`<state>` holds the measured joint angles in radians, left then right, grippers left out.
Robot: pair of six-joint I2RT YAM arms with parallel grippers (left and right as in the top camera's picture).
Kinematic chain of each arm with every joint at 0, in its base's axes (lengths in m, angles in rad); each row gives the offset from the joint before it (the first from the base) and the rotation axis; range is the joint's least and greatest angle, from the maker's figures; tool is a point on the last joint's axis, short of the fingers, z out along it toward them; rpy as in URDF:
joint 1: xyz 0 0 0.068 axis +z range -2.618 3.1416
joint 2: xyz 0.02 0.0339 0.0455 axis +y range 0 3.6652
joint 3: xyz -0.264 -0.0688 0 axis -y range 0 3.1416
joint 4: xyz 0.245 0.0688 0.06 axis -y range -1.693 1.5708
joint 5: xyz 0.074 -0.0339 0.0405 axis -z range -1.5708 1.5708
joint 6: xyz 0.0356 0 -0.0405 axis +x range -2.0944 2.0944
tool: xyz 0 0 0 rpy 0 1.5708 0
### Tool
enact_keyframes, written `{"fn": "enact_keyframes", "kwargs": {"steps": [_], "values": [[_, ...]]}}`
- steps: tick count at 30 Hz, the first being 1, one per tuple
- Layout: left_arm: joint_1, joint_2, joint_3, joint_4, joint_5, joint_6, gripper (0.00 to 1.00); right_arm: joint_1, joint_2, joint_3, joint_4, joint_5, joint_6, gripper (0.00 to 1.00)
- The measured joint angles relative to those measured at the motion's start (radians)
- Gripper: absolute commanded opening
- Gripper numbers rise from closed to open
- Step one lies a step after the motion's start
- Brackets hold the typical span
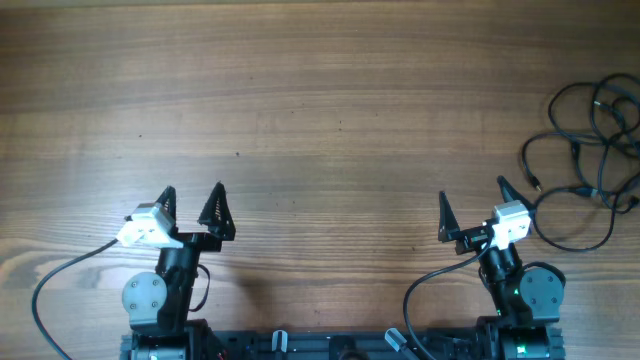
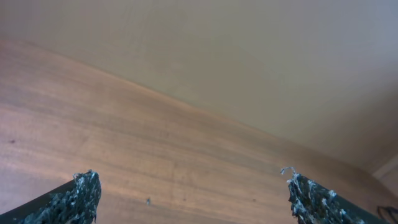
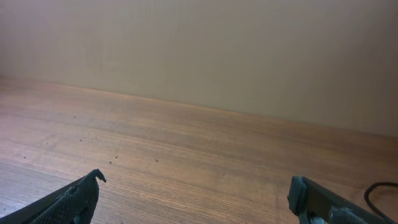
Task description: Untangle cables
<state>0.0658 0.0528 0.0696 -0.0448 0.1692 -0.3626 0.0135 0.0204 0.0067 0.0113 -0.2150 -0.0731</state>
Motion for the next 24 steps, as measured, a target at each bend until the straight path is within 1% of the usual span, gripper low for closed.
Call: {"fn": "enact_keyframes", "kwargs": {"steps": [5, 24], "values": [[0.000, -0.035, -0.055, -0.023, -0.028, 0.003, 1.00, 0.000, 0.000, 0.000, 0.000, 0.000, 0.000, 1.00], [-0.001, -0.038, -0.055, -0.022, -0.045, 0.003, 1.00, 0.000, 0.000, 0.000, 0.000, 0.000, 0.000, 1.00]]}}
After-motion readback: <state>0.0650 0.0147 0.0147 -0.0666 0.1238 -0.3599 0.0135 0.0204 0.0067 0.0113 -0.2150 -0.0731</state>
